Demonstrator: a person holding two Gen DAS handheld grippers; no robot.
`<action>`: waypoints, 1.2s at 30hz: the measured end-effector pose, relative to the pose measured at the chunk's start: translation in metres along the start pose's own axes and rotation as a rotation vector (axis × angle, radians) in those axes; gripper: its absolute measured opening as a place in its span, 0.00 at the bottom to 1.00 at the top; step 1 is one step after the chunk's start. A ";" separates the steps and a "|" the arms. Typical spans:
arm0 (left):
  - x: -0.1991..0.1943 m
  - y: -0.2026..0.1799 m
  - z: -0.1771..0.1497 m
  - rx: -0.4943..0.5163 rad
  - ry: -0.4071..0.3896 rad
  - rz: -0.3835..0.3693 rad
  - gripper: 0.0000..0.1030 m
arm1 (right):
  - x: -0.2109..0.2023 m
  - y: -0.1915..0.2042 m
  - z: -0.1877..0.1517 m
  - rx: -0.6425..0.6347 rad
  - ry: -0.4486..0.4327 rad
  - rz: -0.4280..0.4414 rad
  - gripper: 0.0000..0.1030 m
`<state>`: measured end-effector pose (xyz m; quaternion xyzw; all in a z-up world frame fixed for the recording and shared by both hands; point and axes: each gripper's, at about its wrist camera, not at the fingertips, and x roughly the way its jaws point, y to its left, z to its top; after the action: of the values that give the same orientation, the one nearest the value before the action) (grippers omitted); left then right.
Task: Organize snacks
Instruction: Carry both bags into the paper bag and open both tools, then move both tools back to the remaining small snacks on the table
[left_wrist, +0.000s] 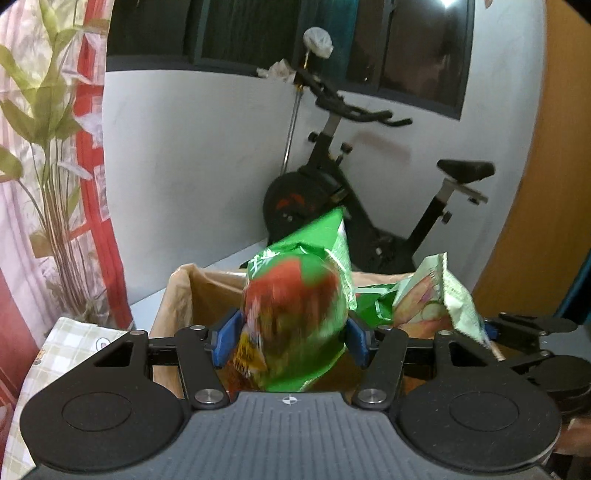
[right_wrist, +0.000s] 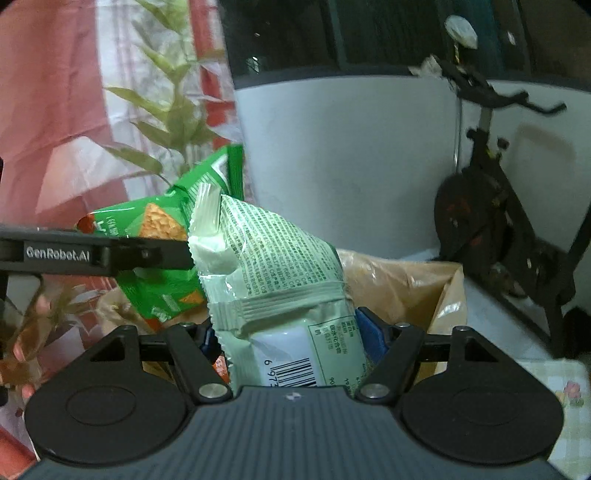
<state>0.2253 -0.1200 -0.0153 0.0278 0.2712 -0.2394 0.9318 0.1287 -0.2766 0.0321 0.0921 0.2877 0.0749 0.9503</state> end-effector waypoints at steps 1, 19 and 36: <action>0.003 0.002 -0.001 0.002 0.003 0.005 0.61 | 0.004 0.000 0.000 0.009 0.007 -0.006 0.71; -0.027 0.021 -0.009 -0.033 -0.006 0.054 0.76 | 0.004 0.015 0.012 -0.058 0.034 -0.022 0.89; -0.085 0.039 -0.050 -0.063 0.001 0.160 0.76 | -0.020 0.035 -0.003 -0.188 0.070 -0.059 0.89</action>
<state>0.1560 -0.0393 -0.0167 0.0204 0.2759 -0.1556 0.9483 0.1074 -0.2463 0.0476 -0.0087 0.3151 0.0767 0.9459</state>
